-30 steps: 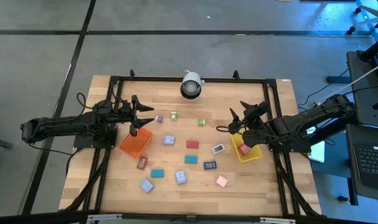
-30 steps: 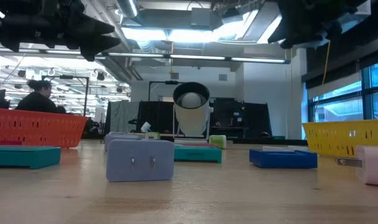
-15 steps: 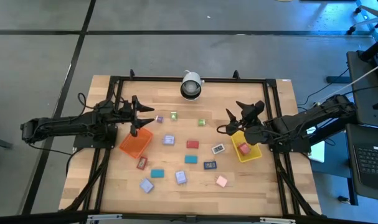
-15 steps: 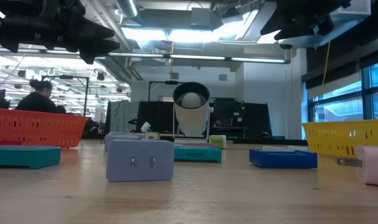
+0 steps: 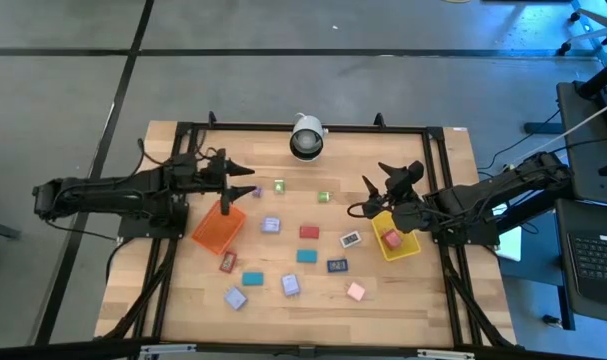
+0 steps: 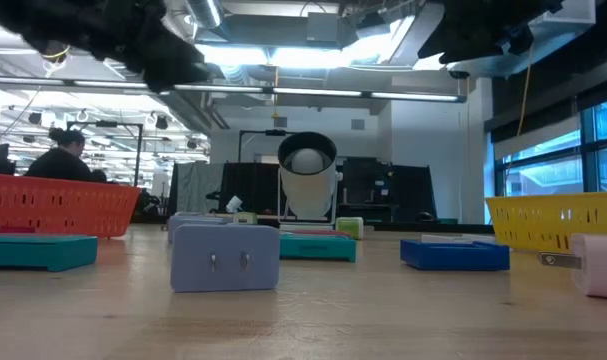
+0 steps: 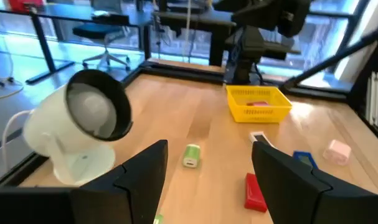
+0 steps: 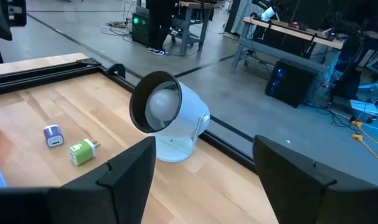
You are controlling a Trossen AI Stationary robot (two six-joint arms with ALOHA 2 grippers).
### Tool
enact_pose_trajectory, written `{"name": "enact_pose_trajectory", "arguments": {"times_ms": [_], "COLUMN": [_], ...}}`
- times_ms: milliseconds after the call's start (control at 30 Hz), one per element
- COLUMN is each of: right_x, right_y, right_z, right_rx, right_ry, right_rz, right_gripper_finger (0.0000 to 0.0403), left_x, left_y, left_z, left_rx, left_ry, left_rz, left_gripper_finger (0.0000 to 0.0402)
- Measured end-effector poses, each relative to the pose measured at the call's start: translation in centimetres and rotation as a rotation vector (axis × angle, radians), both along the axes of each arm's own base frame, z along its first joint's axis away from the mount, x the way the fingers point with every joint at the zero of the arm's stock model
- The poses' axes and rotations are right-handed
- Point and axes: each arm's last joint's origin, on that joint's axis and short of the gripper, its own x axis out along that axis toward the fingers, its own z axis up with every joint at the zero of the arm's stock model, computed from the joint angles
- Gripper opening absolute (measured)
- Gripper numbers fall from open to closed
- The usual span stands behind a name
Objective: Pick & Place Office items
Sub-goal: Put the right red digital clock into the orange basket
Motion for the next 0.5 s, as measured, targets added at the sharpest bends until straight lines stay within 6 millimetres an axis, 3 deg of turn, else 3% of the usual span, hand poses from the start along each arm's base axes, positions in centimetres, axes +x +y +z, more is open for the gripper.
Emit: {"name": "enact_pose_trajectory", "arguments": {"times_ms": [167, 500], "right_x": [0.0, 0.0], "right_y": [0.0, 0.0], "right_z": [0.0, 0.0], "right_rx": [-0.021, -0.034], "right_ry": [0.000, 0.018], "right_rz": [-0.020, -0.014], "right_gripper_finger": [0.0268, 0.0268], "left_x": [2.2, 7.5], "left_y": [-0.1, -0.8], "left_z": [0.5, -1.2], "left_rx": [0.014, -0.007], "left_ry": [0.105, 0.327], "left_rz": [-0.025, -0.081], "left_gripper_finger": [0.0231, 0.0231]}}
